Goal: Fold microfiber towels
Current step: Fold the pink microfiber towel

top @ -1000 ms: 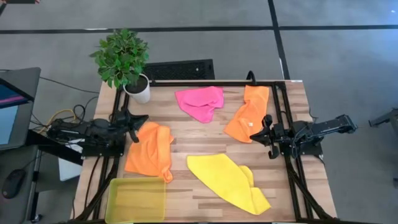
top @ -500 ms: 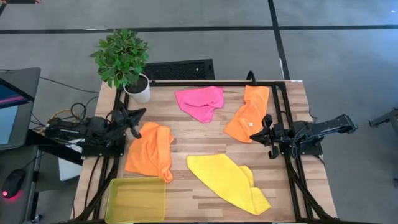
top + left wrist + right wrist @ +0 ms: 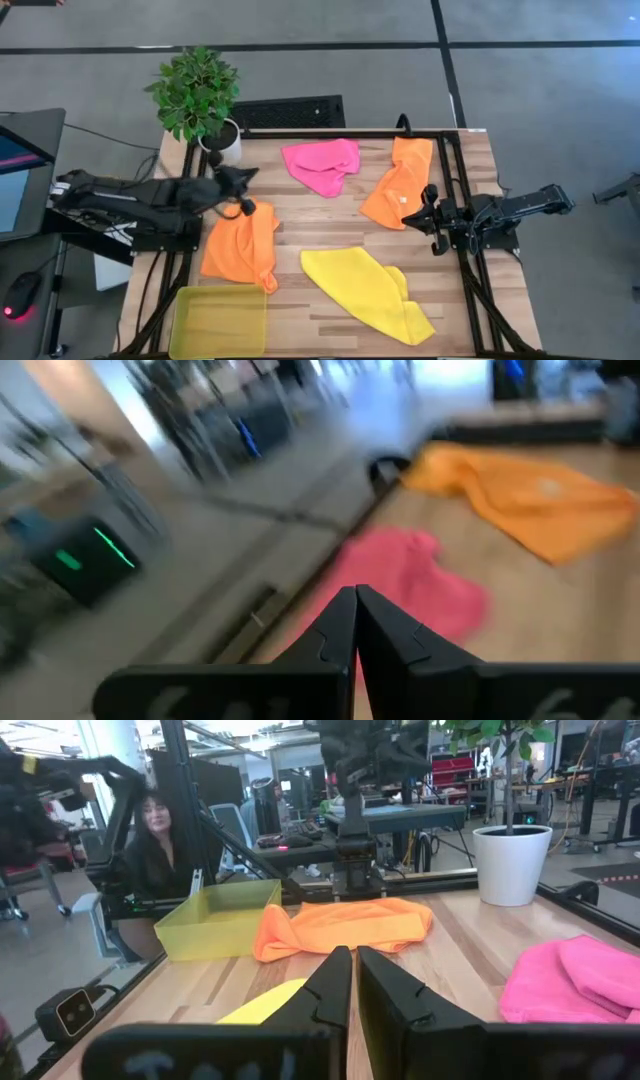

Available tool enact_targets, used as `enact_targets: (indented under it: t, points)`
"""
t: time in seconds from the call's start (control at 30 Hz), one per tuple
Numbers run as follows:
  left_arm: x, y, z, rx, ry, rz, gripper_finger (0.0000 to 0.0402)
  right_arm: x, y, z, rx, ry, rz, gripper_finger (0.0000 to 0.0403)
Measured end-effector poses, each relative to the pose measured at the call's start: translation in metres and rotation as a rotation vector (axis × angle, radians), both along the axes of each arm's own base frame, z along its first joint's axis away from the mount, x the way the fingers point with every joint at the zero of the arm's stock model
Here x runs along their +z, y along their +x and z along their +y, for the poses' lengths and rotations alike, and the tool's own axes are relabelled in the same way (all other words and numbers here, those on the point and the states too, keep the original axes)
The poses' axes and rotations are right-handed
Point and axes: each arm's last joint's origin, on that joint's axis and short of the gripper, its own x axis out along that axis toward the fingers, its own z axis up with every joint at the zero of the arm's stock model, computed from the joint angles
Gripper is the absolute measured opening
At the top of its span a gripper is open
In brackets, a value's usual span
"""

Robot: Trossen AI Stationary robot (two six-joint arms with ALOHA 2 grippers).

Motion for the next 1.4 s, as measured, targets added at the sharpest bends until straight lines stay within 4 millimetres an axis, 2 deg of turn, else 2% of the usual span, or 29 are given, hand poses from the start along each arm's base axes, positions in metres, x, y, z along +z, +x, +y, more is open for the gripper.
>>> enact_targets:
  t: [0.23,0.37,0.47,0.63,0.83,0.93,1.03,1.1,1.2,1.33,1.4]
  points:
    - [0.02,0.037,0.026,0.082,-0.269,0.137,0.0,0.0,0.0,0.0,-0.001,0.014,0.0,0.0044]
    - [0.026,0.049,0.039,0.155,-0.347,0.144,0.0,0.003,0.0,-0.002,-0.041,0.014,-0.027,0.0044]
    - [0.024,0.053,0.046,0.147,-0.412,0.147,0.0,0.007,0.0,-0.003,-0.051,0.026,-0.071,0.0044]
    - [0.007,0.067,0.057,0.064,-0.512,0.236,0.0,0.012,0.0,-0.004,-0.053,0.038,-0.119,0.0044]
    - [-0.022,0.105,0.065,-0.108,-0.369,0.378,0.0,0.012,0.0,-0.004,-0.053,0.04,-0.125,0.0044]
    - [-0.038,0.122,0.066,-0.214,-0.378,0.398,0.0005,0.013,-0.001,-0.004,-0.053,0.041,-0.127,0.0044]
    - [-0.052,0.13,0.069,-0.224,-0.406,0.429,0.0021,0.013,-0.001,-0.004,-0.056,0.042,-0.131,0.0044]
    - [-0.059,0.131,0.074,-0.182,-0.443,0.44,0.0038,0.013,-0.001,-0.004,-0.072,0.044,-0.13,0.0044]
    - [-0.064,0.127,0.09,-0.024,-0.556,0.407,0.0069,0.013,-0.001,-0.005,-0.097,0.047,-0.13,0.0044]
    - [-0.061,0.118,0.119,0.228,-0.835,0.215,0.0103,0.014,-0.001,-0.005,-0.106,0.063,-0.136,0.0044]
    - [-0.061,0.114,0.134,0.317,-0.915,0.132,0.0112,0.013,-0.001,-0.005,-0.111,0.075,-0.134,0.0044]
